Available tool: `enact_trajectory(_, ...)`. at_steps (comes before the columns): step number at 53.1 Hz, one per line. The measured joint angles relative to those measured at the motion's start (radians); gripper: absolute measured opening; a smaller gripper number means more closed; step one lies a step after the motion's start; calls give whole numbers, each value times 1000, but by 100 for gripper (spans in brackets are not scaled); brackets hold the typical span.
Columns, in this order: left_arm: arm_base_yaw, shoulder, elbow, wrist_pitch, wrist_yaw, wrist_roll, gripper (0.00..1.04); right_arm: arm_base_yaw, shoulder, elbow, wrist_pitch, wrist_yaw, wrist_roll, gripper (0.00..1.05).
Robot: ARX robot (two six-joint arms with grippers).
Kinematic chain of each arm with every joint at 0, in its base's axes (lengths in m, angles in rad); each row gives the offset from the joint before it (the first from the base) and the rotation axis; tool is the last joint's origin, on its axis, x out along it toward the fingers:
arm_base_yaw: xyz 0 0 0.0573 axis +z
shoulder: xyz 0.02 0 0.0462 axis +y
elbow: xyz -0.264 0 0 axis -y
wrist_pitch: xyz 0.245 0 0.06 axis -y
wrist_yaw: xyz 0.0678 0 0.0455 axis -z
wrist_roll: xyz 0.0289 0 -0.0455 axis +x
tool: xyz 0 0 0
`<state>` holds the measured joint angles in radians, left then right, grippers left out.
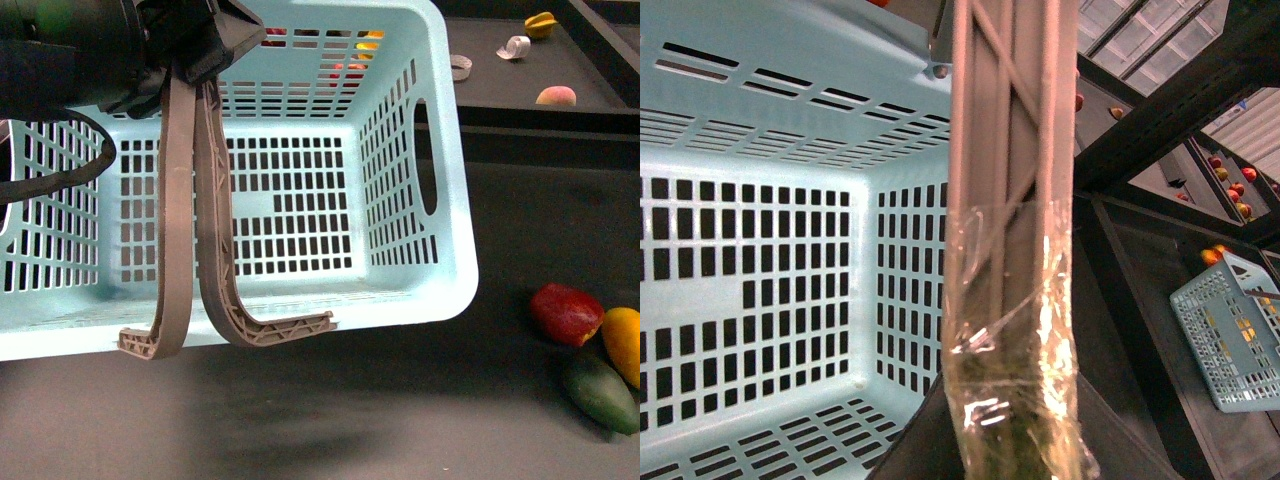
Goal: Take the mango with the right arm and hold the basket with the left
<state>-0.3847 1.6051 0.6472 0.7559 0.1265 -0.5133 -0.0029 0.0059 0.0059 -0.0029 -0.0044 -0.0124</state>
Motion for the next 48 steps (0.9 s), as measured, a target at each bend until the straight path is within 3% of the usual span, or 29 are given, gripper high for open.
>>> enact_trajectory(38,-16,-9,1,-23,-47,20,8,0,0,0,0,0,0,97)
enact_trajectory(44,-16,-9,1,-23,-47,20,8,-73,87,0,118,-208,73,97)
enact_trajectory(48,-16,-9,1,-23,-47,20,8,-117,271,4,258,-255,80,97)
